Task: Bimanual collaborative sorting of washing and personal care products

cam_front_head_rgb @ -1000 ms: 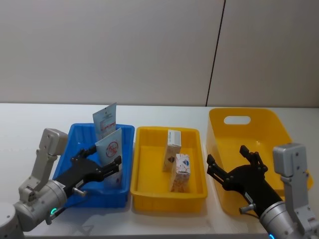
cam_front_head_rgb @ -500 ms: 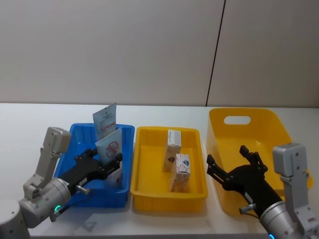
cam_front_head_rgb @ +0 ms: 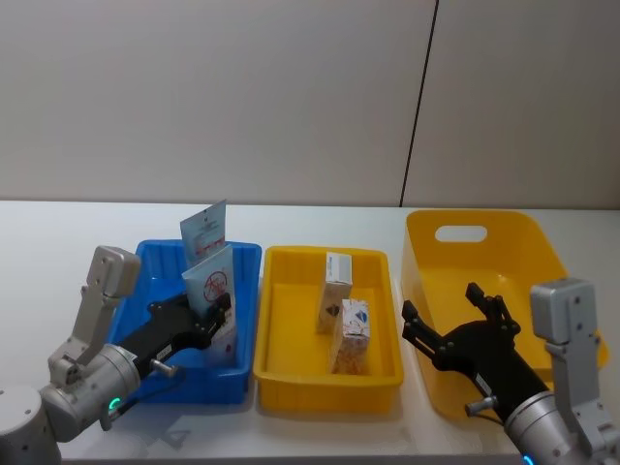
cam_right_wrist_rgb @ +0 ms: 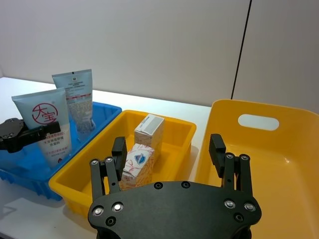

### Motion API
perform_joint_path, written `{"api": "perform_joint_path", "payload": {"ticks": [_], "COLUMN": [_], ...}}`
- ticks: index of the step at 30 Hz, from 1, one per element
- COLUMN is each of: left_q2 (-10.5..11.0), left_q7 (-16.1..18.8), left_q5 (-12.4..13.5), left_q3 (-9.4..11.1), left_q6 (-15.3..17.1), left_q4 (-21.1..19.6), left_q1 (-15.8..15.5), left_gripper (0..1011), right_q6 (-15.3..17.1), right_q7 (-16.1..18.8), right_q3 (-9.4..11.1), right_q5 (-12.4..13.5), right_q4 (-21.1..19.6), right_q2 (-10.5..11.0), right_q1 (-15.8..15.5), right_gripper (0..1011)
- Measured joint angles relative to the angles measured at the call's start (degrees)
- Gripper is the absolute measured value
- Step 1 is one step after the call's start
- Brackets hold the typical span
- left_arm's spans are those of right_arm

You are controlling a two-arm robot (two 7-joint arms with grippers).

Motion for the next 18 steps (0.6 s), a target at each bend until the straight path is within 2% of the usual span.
{"api": "perform_joint_path", "payload": {"ticks": [10,18], "left_q2": [0.3,0.5], "left_q7": [0.2,1.2], "left_q5": [0.4,0.9], "left_q3": [-0.2,-0.7], "left_q6": [0.2,0.4], "left_q4": [-1.9,-4.3], "left_q1": [0.6,1.7], "left_gripper": [264,253], "right_q6": [0.0,0.0], "right_q7": [0.0,0.0], "right_q3": [0.0,0.0], "right_q5": [0.0,0.0], "right_q4": [0.0,0.0], "right_q2": [0.0,0.0], "right_q1": [0.0,0.0], "right_gripper": [1003,1003]}}
